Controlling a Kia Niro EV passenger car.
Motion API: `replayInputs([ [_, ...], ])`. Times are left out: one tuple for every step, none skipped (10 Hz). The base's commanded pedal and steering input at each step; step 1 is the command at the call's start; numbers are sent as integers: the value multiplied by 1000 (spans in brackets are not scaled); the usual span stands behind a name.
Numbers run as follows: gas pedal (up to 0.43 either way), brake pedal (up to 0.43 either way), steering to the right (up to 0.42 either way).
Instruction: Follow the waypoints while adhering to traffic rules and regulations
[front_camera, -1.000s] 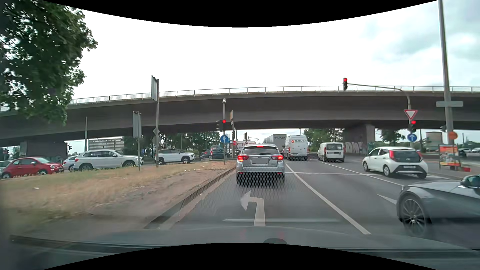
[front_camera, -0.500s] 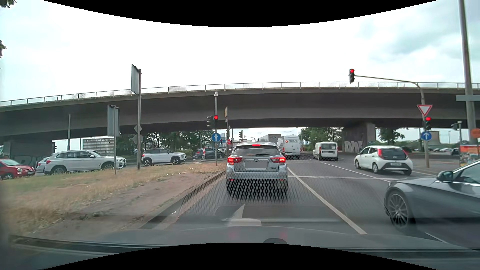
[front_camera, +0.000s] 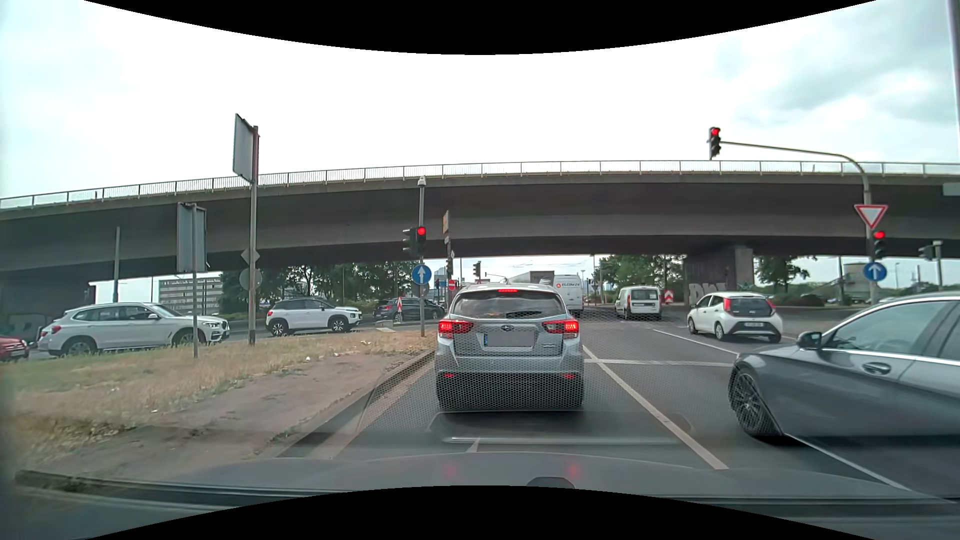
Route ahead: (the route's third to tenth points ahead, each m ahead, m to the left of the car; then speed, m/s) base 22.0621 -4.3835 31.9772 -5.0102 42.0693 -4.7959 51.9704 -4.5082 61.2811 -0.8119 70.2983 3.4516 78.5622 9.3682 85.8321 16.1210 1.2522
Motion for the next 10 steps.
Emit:
replayInputs([
  [0,305,20],
  [0,293,19],
  [0,256,16],
  [0,238,13],
  [0,207,7],
  [0,177,0],
  [0,165,-5],
  [0,159,-13],
  [0,159,-16],
  [0,159,-16],
])
